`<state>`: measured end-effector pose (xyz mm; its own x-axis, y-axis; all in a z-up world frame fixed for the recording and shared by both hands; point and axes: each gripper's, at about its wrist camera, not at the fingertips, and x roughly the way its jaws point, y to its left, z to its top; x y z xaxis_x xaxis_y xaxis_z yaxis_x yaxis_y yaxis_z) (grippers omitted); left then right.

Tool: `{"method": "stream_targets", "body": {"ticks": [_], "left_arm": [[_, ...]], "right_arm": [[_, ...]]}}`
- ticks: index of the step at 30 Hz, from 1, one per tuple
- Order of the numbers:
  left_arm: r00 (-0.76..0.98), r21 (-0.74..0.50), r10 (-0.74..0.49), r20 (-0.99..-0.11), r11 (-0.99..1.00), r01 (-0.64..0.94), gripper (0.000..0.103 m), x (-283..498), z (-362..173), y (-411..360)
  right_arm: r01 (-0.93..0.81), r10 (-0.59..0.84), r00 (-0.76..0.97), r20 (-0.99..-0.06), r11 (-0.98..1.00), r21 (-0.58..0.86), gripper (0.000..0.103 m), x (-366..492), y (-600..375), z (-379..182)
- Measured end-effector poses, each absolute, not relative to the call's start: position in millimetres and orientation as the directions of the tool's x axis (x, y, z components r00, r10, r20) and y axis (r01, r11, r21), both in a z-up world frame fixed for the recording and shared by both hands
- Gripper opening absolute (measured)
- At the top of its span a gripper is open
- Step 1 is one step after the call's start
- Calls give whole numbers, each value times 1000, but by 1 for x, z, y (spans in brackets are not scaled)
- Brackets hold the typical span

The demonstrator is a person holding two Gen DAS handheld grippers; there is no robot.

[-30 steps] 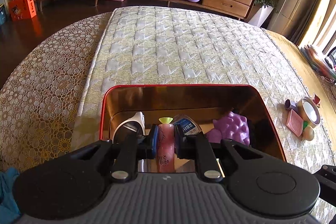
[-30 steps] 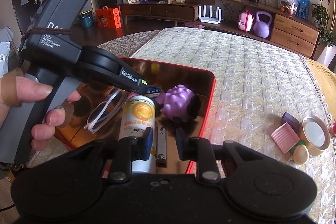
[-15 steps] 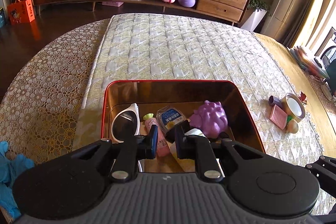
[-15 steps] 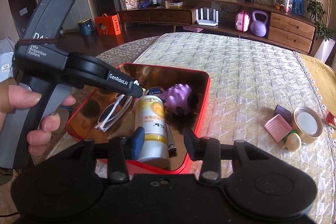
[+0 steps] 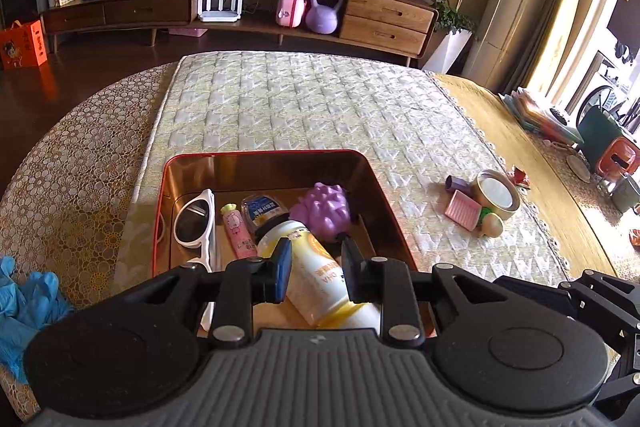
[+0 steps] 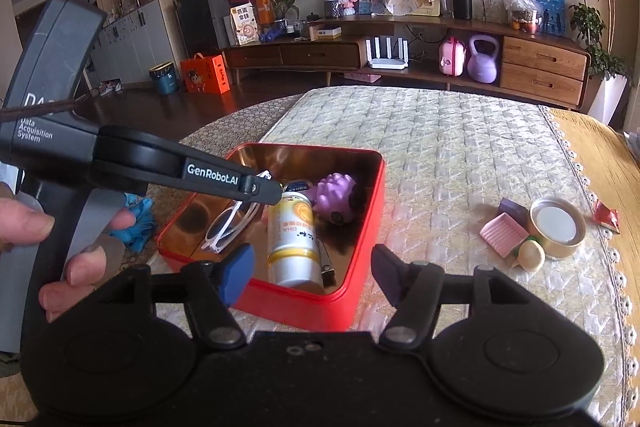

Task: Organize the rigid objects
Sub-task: 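Withdraw both grippers from the tin toward the remaining table items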

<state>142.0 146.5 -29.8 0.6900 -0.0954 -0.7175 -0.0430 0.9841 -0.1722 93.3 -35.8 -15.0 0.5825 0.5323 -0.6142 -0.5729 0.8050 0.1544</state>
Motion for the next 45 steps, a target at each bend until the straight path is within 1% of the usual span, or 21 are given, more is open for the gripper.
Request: {"method": "stream_targets", "body": {"ticks": [1,3,6,10,11,12,14,15,20,24,28,32,35,40,45], "left_arm": [[691,-173,-99,-716,984,-38,26,140,-29,144],[692,-176,-109,-714,984,-26,26,136,-28,136],[694,-177,-125,-709,984,-4,26,130,-26,124],[700,-165,-137,-701,986,27,26,124,-24,105],[700,-167,-144,-700,985,36,28,123,-24,100],[700,-171,-152,-698,984,43,33,122,-24,96],[704,-183,-166,-690,982,52,66,120,-25,89],[710,-185,-168,-683,981,54,70,119,-25,86],[699,-199,-190,-689,978,69,71,121,-30,68],[696,-195,-196,-691,977,81,74,124,-35,52],[713,-207,-210,-668,974,93,78,127,-37,35],[738,-176,-216,-639,975,132,80,129,-40,12],[738,-160,-214,-640,977,145,82,133,-44,-3],[742,-147,-216,-635,976,158,82,146,-50,-20],[717,-199,-260,-646,965,170,82,164,-61,-30]], "right_arm": [[-570,531,588,-610,807,154,70,91,-40,-14],[-563,531,596,-602,811,159,77,88,-49,-13],[-545,521,609,-597,823,162,82,84,-62,-13],[-519,507,621,-598,837,171,85,79,-85,-16],[-514,504,624,-598,840,172,86,79,-91,-16],[-506,498,629,-597,845,172,87,78,-97,-17],[-490,489,638,-595,854,176,89,77,-110,-17],[-482,485,641,-594,857,179,90,76,-116,-17],[-456,462,664,-587,873,172,93,76,-146,-17],[-427,429,693,-579,892,150,102,80,-171,-14],[-380,380,721,-580,916,129,103,93,-197,-12],[-338,347,728,-591,932,131,103,115,-222,-13],[-321,328,733,-597,939,122,103,132,-234,-13],[-358,335,713,-615,929,91,103,163,-250,-18],[-405,331,688,-646,913,36,102,197,-257,-30]]}}
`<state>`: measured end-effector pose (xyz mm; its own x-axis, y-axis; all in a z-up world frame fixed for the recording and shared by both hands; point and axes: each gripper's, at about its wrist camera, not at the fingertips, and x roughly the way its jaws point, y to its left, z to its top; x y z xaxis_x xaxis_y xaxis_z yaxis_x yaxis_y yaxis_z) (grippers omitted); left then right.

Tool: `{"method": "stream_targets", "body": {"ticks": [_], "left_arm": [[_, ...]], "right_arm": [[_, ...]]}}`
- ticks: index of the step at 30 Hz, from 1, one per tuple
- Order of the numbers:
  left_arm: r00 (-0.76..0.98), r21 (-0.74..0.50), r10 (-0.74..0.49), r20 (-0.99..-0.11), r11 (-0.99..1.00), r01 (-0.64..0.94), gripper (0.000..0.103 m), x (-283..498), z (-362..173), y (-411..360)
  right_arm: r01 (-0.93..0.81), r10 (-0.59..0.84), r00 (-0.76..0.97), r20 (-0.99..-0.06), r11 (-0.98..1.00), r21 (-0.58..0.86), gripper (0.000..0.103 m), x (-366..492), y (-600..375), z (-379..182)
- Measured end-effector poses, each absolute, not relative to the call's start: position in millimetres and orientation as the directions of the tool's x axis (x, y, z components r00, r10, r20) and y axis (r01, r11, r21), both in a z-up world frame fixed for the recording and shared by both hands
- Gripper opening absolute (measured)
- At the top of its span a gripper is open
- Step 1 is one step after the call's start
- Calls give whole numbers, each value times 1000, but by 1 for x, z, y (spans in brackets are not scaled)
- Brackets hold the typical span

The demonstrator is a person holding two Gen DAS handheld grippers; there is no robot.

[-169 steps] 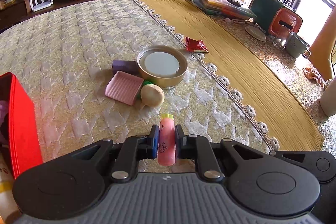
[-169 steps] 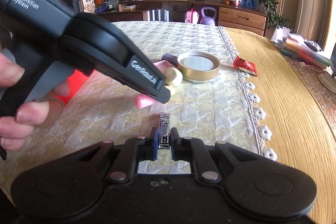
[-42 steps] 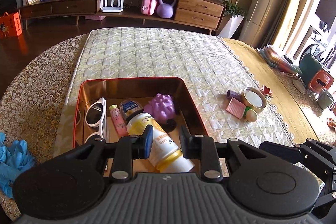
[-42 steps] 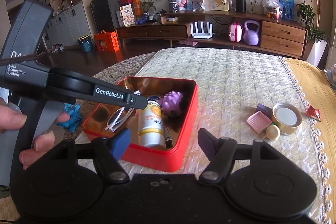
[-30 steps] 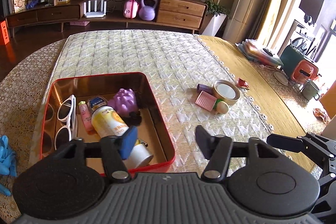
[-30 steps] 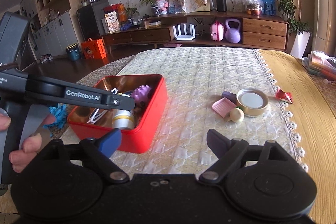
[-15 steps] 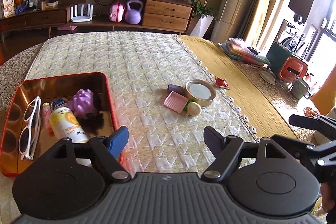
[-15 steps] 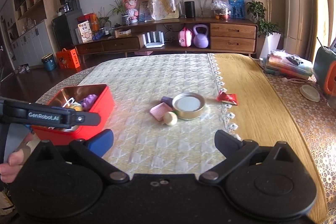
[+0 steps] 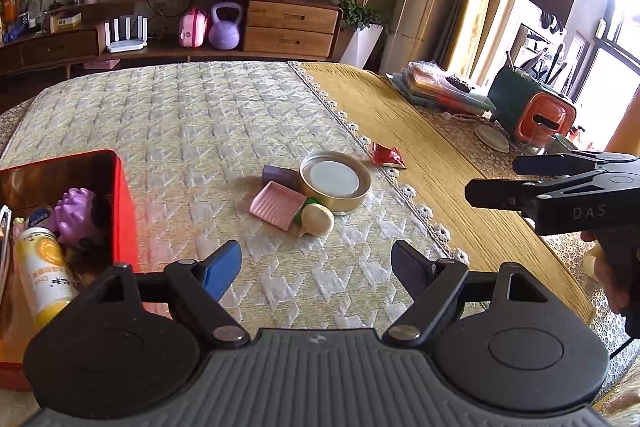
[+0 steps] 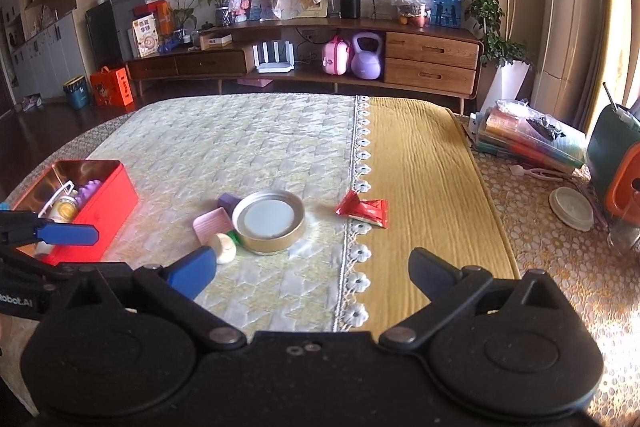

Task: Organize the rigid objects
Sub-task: 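Withdraw both grippers from the tin toward the remaining table items, then grasp the beige round ball with the left gripper while the right gripper grasps the red snack packet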

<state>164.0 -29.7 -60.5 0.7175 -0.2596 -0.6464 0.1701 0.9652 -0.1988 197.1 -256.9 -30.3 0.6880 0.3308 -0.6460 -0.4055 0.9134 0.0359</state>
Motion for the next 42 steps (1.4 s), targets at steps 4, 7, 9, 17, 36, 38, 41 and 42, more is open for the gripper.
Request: {"method": "stream_targets", "body": {"ticks": [4,7,9,17,36,38,41,42], "left_arm": [[703,-208,-271,-657,962,176,82,176,-72,-39],[699,-191,-249,-670,968,162,82,185,-81,-47],[702,-185,-233,-672,972,145,82,191,-87,-51],[710,-164,-202,-675,979,123,82,215,-107,-63],[735,-58,-153,-660,986,154,52,237,-125,-79],[739,-51,-151,-657,986,156,45,237,-125,-79],[743,-40,-145,-654,987,157,40,236,-126,-78],[744,-34,-138,-653,988,153,38,236,-126,-78]], "right_arm": [[-412,317,682,-659,911,12,100,227,-264,-43],[-421,308,676,-670,907,-8,98,248,-268,-53],[-444,311,666,-678,896,-25,95,261,-269,-60],[-614,357,615,-703,776,-143,80,292,-254,-79],[-730,445,530,-722,673,-122,31,323,-239,-99],[-730,455,527,-718,675,-108,31,317,-242,-98],[-713,444,544,-712,692,-113,30,308,-243,-99],[-706,439,548,-712,700,-111,30,305,-243,-99]]}}
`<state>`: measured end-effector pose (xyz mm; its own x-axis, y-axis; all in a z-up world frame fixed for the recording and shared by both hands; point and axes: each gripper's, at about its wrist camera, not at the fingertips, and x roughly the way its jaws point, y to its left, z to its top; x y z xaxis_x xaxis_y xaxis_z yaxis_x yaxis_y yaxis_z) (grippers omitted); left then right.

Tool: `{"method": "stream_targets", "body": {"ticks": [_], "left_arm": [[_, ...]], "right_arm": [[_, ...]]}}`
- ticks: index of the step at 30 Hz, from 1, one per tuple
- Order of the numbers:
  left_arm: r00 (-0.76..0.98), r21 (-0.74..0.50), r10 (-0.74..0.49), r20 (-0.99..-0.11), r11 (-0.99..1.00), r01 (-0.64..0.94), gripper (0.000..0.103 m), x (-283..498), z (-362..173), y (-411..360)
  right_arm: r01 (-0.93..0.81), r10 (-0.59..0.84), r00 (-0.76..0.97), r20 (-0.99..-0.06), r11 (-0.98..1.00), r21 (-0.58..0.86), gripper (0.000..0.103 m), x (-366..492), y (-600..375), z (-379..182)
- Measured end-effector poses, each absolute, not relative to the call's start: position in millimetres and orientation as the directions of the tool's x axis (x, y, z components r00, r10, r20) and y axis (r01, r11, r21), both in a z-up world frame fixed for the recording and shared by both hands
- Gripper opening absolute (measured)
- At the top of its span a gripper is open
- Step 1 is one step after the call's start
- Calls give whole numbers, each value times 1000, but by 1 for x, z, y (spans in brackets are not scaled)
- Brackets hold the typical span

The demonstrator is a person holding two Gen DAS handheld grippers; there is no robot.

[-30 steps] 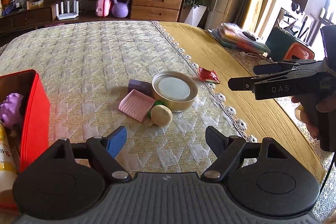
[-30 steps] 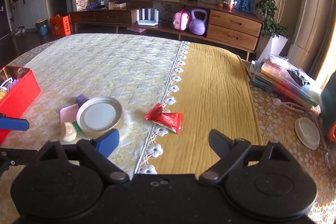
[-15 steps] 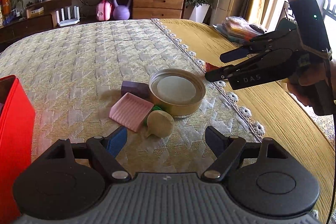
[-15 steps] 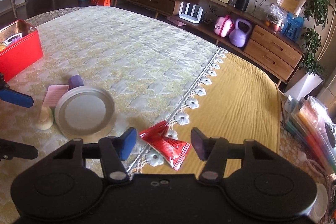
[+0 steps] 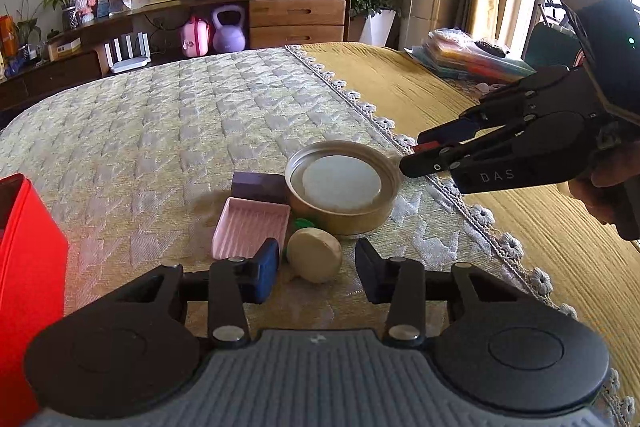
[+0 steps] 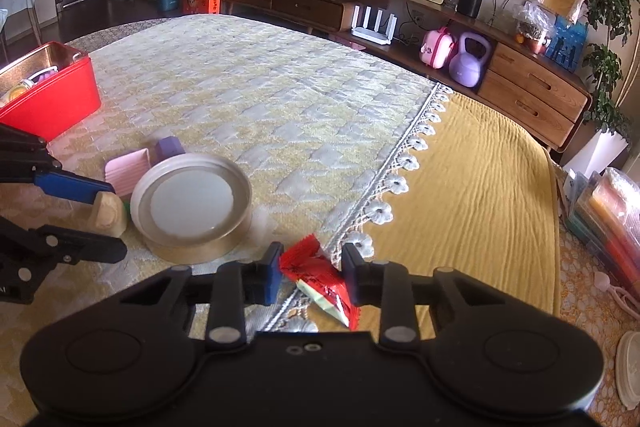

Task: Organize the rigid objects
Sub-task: 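Grasp the beige round ball with the left gripper while the right gripper grasps the red snack packet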

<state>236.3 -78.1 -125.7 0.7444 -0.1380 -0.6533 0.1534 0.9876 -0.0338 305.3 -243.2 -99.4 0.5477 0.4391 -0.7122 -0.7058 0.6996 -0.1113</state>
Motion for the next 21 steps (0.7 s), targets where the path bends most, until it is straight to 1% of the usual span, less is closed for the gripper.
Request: {"method": "stream_targets", "body": {"ticks": [1,6,13,21], "left_arm": [[746,-25,-130,-653,988,150,34,236,-126,-78],[749,-7,-122,-651,988,155,29,234,-124,-79],[736,-20,-137,-663,986,165,28,225,-120,-78],[722,-49,-167,-672,982,182,28,202,-107,-72]], "right_arm": [[-696,431,556,-711,708,-116,30,303,-243,-100],[-643,390,592,-706,756,-121,29,288,-244,-100],[-573,351,615,-706,814,-95,27,267,-245,-95],[-529,380,612,-693,849,-2,25,234,-249,-76]]}}
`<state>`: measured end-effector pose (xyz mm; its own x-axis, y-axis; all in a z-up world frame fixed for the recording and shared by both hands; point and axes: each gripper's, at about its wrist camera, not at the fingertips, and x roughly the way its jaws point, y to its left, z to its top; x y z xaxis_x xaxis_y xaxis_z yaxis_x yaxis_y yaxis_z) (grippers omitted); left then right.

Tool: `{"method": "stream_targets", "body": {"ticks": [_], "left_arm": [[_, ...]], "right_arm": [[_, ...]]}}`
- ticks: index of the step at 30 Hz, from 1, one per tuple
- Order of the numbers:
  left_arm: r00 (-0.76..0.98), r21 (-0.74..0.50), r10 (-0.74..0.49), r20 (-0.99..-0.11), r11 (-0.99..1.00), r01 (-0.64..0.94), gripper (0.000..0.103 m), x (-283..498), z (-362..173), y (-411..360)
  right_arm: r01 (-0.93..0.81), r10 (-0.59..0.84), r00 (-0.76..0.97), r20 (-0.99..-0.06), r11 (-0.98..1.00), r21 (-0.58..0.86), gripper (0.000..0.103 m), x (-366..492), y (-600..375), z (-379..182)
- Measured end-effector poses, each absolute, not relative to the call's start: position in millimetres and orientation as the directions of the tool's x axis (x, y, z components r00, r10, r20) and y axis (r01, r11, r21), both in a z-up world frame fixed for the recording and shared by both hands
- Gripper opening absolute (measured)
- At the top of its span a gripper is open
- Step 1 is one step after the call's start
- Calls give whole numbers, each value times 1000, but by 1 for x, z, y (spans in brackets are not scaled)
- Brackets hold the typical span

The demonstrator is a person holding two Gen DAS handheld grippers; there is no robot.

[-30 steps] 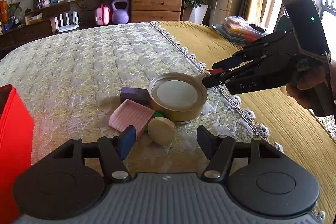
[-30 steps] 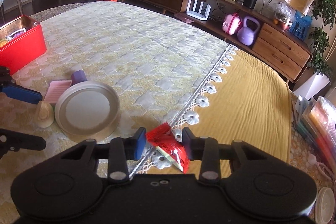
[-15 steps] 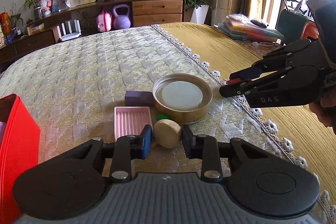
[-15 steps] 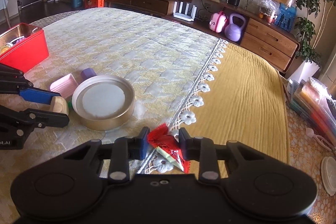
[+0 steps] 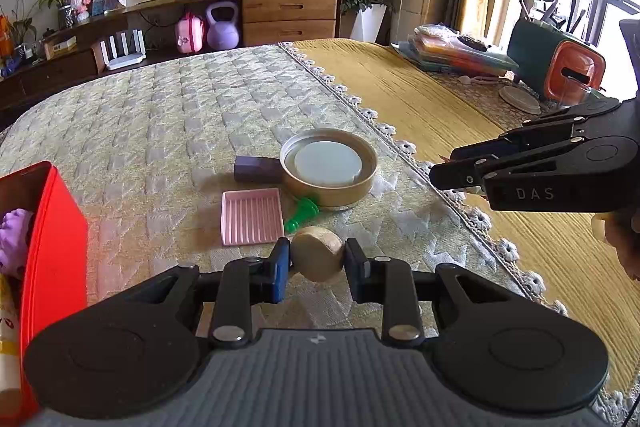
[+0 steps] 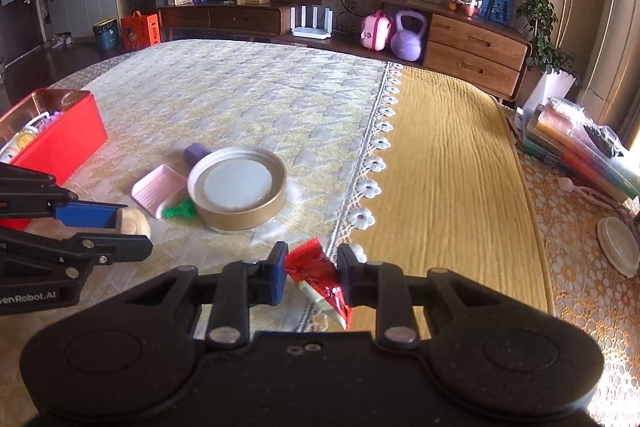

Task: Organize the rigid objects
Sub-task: 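Grasp the beige round ball with the left gripper while the right gripper grasps the red snack packet, then carry the beige ball and red snack packet over the red tin with both grippers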

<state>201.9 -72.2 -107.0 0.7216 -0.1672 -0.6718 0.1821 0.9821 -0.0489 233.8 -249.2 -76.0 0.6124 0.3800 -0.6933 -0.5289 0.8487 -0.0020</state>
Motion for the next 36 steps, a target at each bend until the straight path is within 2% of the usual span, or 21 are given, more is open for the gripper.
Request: {"method": "stream_targets", "body": {"ticks": [15,36], "left_arm": [[701,-95,-175,-691,984,153,28,151,-68,-32],[739,-100,-75,-670,995,10,29,93,-23,96]], "right_arm": [[-529,431,617,-658,846,58,25,155,-208,-27],[-645,528,578,-622,763,48,25,101,-80,14]]}}
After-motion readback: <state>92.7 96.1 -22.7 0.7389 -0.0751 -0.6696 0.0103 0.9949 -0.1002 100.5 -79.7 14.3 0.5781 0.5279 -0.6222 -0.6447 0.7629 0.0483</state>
